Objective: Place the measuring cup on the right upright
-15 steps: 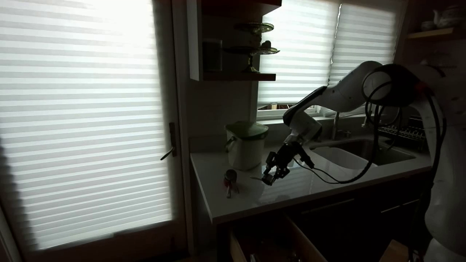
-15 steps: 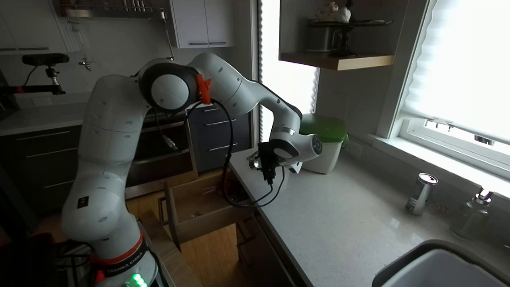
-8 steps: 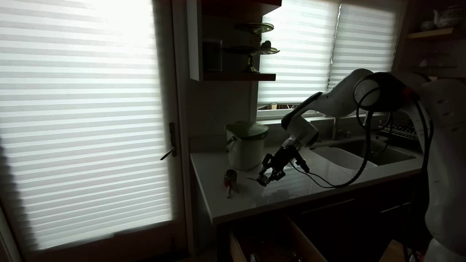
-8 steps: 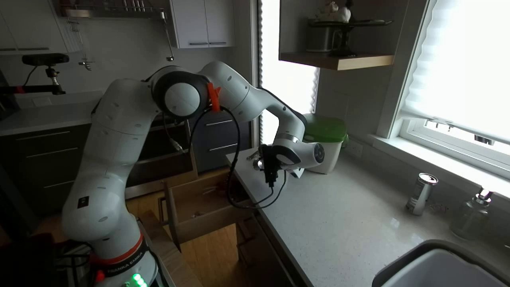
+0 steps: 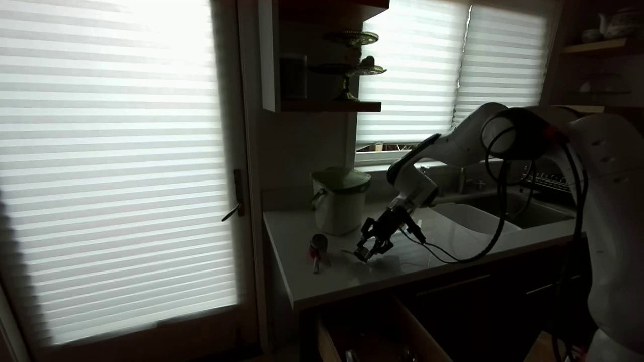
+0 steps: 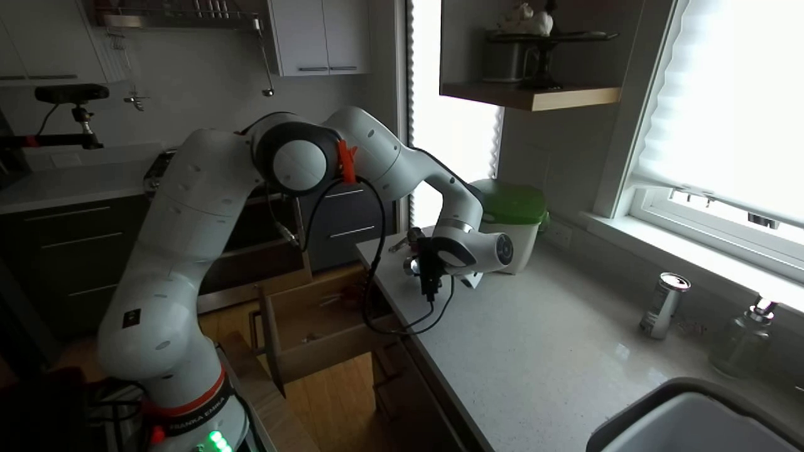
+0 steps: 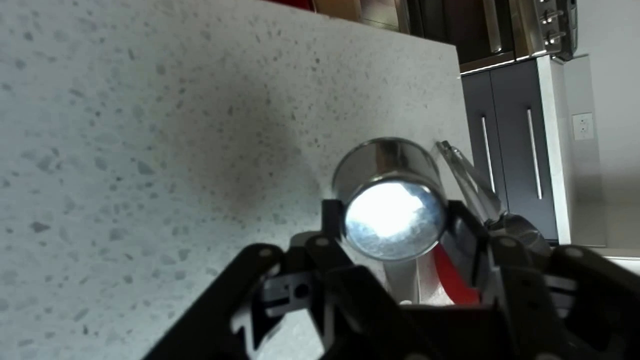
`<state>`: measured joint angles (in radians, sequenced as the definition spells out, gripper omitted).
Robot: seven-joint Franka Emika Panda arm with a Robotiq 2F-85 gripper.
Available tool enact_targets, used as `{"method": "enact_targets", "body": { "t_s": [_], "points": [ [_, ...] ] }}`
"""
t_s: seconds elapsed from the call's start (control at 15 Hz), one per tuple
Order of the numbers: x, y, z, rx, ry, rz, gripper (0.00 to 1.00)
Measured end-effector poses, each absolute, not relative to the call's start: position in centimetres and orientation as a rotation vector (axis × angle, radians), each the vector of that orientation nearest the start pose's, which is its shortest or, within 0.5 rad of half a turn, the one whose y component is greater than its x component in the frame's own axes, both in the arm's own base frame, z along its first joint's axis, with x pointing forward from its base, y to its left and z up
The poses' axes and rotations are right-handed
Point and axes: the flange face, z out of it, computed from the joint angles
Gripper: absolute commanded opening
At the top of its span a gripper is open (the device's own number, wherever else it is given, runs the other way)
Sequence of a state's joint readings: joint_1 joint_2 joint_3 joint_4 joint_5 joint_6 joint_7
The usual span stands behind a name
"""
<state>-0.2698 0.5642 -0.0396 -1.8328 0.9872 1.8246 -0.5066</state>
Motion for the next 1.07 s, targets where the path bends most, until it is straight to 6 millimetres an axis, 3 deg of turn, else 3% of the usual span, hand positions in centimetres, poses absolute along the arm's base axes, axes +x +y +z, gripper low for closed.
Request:
{"method": "enact_targets", "body": {
  "t_s": [0.13,0.27,0.6,0.87,1.0,1.07],
  "points": [
    [59.59,-11.77,21.43,-2.141,0.393,0.169,0.51],
    [59.72,-11.88,21.49,-2.145,0.399,0.165,0.53],
    [60.13,-12.38,21.62,-2.164,0.421,0.142,0.82],
    [60.39,-12.48,21.83,-2.169,0.425,0.135,0.80],
    [60.40,-12.62,21.84,-2.170,0.428,0.133,0.86],
    [60.39,-12.67,21.85,-2.170,0.429,0.133,0.96]
  ]
}}
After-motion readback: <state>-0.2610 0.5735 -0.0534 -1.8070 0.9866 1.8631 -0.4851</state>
